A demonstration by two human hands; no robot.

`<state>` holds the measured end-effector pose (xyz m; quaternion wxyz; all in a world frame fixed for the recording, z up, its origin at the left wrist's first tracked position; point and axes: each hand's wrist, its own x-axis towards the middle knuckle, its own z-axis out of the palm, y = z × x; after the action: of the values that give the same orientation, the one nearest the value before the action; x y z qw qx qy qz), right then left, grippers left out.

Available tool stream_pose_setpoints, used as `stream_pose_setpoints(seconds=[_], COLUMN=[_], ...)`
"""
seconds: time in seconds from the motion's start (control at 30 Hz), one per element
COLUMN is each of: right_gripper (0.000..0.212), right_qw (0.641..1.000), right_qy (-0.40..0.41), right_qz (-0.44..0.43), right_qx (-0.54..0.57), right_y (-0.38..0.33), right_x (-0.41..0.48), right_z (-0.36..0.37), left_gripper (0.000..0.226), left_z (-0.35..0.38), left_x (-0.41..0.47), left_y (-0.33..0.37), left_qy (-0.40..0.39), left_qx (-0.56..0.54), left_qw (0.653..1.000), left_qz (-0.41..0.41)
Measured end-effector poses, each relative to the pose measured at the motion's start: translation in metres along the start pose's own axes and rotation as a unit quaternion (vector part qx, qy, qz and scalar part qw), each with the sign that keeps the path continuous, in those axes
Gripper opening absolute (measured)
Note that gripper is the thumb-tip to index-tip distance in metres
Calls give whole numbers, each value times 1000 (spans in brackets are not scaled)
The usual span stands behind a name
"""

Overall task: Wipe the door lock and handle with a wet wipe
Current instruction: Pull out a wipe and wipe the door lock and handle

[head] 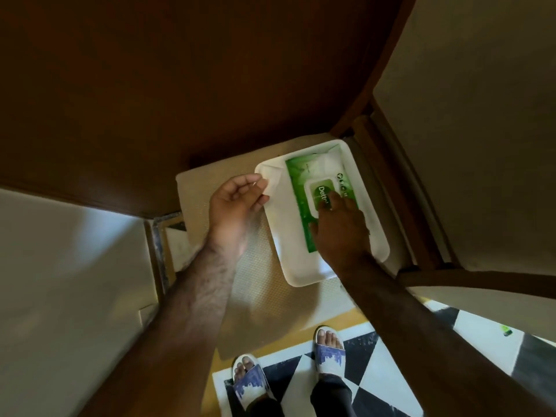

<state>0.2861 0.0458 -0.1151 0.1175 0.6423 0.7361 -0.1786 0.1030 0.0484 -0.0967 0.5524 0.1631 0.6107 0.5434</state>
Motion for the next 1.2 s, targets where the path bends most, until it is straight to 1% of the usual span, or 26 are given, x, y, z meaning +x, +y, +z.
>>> stream_pose_setpoints(seconds=[0.03, 0.07, 0.1, 0.13, 0.17, 0.2, 0.23, 0.27, 0.3, 0.33, 0.4, 0.47, 0.5, 0.53, 0.57, 0.6, 0.63, 0.7, 0.73, 0.8, 0.87, 0.93, 1.03, 1.1, 1.17, 1.2], right_gripper=[53, 51, 46, 39, 32, 27, 24, 24, 25, 25, 23, 16, 13, 13, 14, 17, 18, 18, 17, 20, 23, 22, 14, 22, 24, 23], right_qw=[999, 991, 960, 897, 814, 743, 702, 684, 680, 686, 703, 727, 735, 746, 758, 772, 780, 793, 804, 831, 853, 855, 829, 814, 829, 842], right_qy=[-3, -9, -18, -30, -39, -41, -42, -44, -43, -42, -44, -51, -54, -58, -63, -68, -75, -89, -93, -94, -97, -121, -191, -234, -235, -225], right_qz=[1, -2, 2, 11, 19, 18, 12, 4, -4, -16, -32, -49, -59, -71, -87, -98, -108, -129, -135, -156, -171, -175, -182, -198, -215, -217], right_qx=[45, 137, 279, 441, 580, 667, 711, 728, 732, 726, 709, 683, 673, 660, 643, 624, 612, 588, 572, 525, 483, 474, 492, 493, 460, 440], right_y=[-5, -11, -18, -26, -37, -50, -61, -74, -85, -100, -116, -136, -144, -154, -167, -177, -185, -209, -215, -231, -245, -259, -273, -281, -294, -301], right_x=[-1, -2, -4, -8, -15, -21, -27, -34, -41, -49, -59, -74, -81, -88, -96, -102, -107, -121, -125, -134, -143, -153, -168, -176, -183, -184], right_z=[-7, -17, -30, -42, -55, -69, -81, -97, -110, -130, -155, -187, -201, -217, -238, -255, -271, -311, -325, -354, -376, -396, -419, -430, -438, -441], left_gripper=[14, 15, 15, 15, 15, 16, 17, 18, 19, 20, 21, 20, 26, 37, 47, 52, 50, 34, 26, 20, 21, 20, 19, 16, 11, 13], left_z=[-4, -8, -12, -16, -21, -26, -31, -36, -41, -48, -56, -68, -72, -77, -84, -88, -92, -107, -112, -126, -141, -155, -171, -181, -194, -201], left_x=[-4, -8, -11, -16, -21, -27, -33, -42, -50, -62, -78, -99, -109, -119, -130, -138, -146, -165, -172, -187, -204, -220, -241, -249, -257, -259], left_y=[3, 7, 10, 14, 21, 31, 40, 54, 65, 86, 111, 146, 163, 182, 205, 223, 240, 283, 298, 332, 360, 385, 411, 420, 428, 432], left_qy=[-2, -7, -18, -30, -42, -47, -53, -58, -65, -68, -76, -71, -68, -62, -49, -38, -30, -15, -12, -19, -34, -51, -48, -31, -19, -20], left_qx=[-17, -35, -52, -65, -77, -79, -79, -74, -70, -59, -35, -10, 14, 51, 94, 130, 150, 164, 170, 193, 219, 219, 186, 163, 160, 178], left_qw=[1000, 999, 998, 997, 996, 996, 995, 995, 995, 994, 994, 994, 994, 993, 989, 982, 976, 963, 959, 955, 953, 956, 969, 975, 977, 975], left_qz=[-5, -8, -9, -9, -7, 1, 12, 26, 38, 53, 66, 77, 83, 91, 106, 129, 157, 211, 225, 226, 206, 187, 157, 145, 137, 130])
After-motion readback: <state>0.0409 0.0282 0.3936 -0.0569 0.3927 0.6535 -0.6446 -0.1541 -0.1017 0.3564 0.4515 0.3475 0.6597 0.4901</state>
